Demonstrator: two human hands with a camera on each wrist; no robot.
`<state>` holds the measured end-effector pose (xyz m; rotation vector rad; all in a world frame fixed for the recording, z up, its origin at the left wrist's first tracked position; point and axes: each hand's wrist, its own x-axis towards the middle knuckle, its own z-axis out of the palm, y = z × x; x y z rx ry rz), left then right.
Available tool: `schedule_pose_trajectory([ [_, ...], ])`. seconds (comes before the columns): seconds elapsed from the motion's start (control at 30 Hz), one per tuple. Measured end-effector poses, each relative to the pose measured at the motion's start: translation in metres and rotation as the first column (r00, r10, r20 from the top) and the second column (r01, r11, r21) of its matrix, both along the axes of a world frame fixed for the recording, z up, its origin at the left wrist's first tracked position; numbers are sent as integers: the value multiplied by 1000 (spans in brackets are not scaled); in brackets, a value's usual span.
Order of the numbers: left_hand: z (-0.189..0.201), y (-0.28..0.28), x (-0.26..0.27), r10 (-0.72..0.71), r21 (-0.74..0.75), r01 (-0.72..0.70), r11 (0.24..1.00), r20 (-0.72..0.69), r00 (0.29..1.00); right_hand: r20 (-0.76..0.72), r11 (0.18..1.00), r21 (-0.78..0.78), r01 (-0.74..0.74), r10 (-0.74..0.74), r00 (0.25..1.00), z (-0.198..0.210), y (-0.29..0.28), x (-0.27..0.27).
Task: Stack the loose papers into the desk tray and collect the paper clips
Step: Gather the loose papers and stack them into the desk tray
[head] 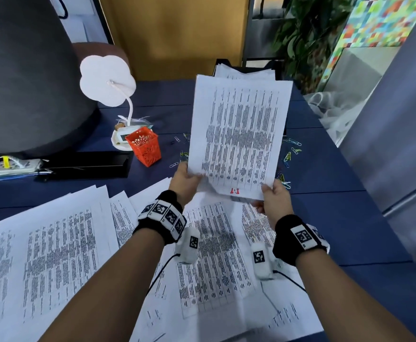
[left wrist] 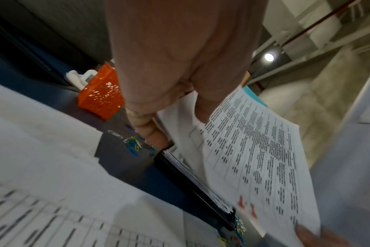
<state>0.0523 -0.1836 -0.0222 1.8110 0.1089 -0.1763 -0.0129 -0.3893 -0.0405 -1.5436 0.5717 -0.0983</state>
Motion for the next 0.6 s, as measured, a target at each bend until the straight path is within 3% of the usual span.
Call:
schedule_pose_trajectory([
  [0.1, 8, -11, 9, -30, 64, 31, 997, -26, 999, 44, 1000, 10, 26, -26, 999, 18, -10, 14],
  [0.2, 25, -19, 25, -30, 122, 24, 992, 50, 998, 97, 998, 27, 56, -58, 994, 36, -19, 33],
  [0.47, 62, -43, 79, 127, 220, -190, 957, 272, 954, 124, 998, 32, 62, -65, 990, 73, -34, 95],
  [0.6, 65, -53, 100, 43, 358, -149, 922, 287, 957, 119, 995, -17, 101, -98, 988, 75, -47, 122],
])
